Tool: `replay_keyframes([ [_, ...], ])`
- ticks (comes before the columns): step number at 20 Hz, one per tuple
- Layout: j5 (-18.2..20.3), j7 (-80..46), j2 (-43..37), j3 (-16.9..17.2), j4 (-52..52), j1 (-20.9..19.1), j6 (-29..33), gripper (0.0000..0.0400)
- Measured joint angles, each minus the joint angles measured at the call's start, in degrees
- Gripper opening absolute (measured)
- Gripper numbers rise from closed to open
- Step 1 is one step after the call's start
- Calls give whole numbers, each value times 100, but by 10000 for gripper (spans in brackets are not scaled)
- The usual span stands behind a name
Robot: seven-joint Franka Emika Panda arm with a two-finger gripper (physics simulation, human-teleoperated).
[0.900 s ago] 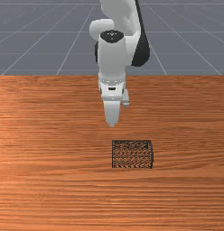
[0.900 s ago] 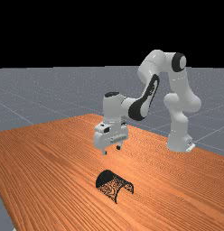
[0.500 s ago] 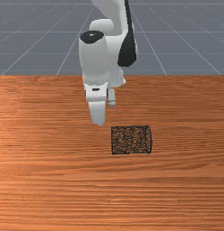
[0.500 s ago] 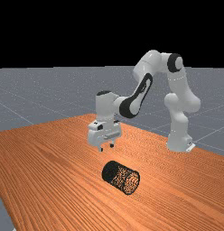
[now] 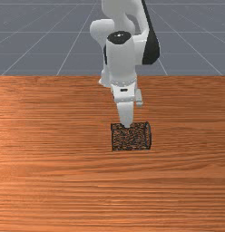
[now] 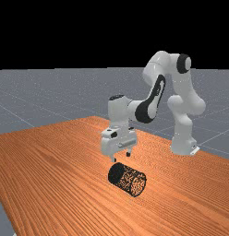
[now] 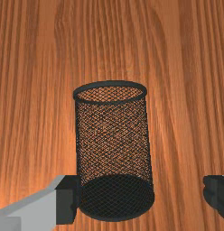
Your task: Rotate the holder till the hole upward
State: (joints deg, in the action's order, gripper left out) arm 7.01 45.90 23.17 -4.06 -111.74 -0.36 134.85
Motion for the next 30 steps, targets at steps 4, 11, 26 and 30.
replay_keyframes([
  [4, -365, -969, 147, -74, 234, 676, -10, 400],
  [11, -534, -1655, 557, -174, 868, 1200, -410, 400],
  [26, -2687, -3422, 2740, 1395, 3603, 3110, -2600, 400],
  [30, -2170, -3303, 2027, 943, 2555, 2809, -1519, 400],
])
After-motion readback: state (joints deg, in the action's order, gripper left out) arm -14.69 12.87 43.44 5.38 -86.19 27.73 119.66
